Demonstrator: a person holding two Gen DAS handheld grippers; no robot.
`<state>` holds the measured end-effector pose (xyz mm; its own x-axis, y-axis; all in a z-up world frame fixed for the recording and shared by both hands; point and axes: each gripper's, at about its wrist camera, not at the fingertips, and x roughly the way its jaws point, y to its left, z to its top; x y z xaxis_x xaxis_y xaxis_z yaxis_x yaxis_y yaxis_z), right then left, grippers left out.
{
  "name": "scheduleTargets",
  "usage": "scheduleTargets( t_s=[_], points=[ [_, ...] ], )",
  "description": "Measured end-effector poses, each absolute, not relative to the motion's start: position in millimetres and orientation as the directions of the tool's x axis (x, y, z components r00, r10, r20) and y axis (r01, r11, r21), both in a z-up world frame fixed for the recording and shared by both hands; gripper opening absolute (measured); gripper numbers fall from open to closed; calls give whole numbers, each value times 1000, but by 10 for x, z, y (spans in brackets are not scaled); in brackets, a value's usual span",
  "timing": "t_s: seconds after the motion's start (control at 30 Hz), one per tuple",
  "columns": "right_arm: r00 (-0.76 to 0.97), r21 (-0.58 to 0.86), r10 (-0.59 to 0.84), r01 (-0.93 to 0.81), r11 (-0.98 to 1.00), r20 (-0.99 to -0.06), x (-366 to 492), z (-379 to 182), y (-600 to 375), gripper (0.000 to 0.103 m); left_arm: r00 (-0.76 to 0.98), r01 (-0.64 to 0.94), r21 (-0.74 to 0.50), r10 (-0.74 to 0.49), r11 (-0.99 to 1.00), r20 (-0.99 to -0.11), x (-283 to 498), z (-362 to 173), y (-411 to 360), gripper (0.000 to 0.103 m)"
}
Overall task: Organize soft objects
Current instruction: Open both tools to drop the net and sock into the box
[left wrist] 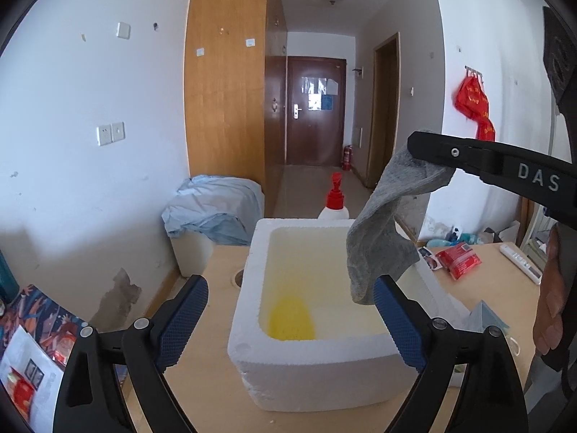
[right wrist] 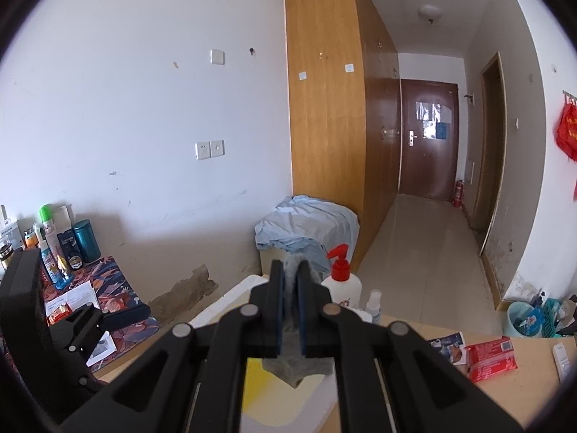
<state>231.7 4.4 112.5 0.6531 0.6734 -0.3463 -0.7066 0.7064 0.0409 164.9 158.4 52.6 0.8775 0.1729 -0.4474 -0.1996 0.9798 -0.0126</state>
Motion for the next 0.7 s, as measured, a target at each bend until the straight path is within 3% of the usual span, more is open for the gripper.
scheduleTargets(
  t_s=[0.2, 0.27, 0.33, 0.4, 0.7],
  points=[
    [644, 41, 680, -715, 698, -350, 2340, 1070, 97, 9, 869, -210, 1, 187, 978, -459, 1639, 488, 1599, 93],
    [636, 35, 680, -721, 692, -365, 2358, 1035, 132, 14, 867, -211, -1, 187, 977, -461, 1637, 481, 1603, 93],
    [625, 45, 683, -725, 688, -377, 2380, 1010, 154, 35, 867, -213, -1, 189, 977, -461, 1624, 483, 1599, 93],
    [624, 50, 687, -725, 686, -373, 2387, 1012, 147, 65, 866, -214, 2, 191, 977, -463, 1619, 484, 1605, 93],
    [648, 46, 684, -713, 699, -335, 2307, 1087, 71, 67, 869, -209, -3, 184, 978, -459, 1560, 511, 1587, 93]
  ],
)
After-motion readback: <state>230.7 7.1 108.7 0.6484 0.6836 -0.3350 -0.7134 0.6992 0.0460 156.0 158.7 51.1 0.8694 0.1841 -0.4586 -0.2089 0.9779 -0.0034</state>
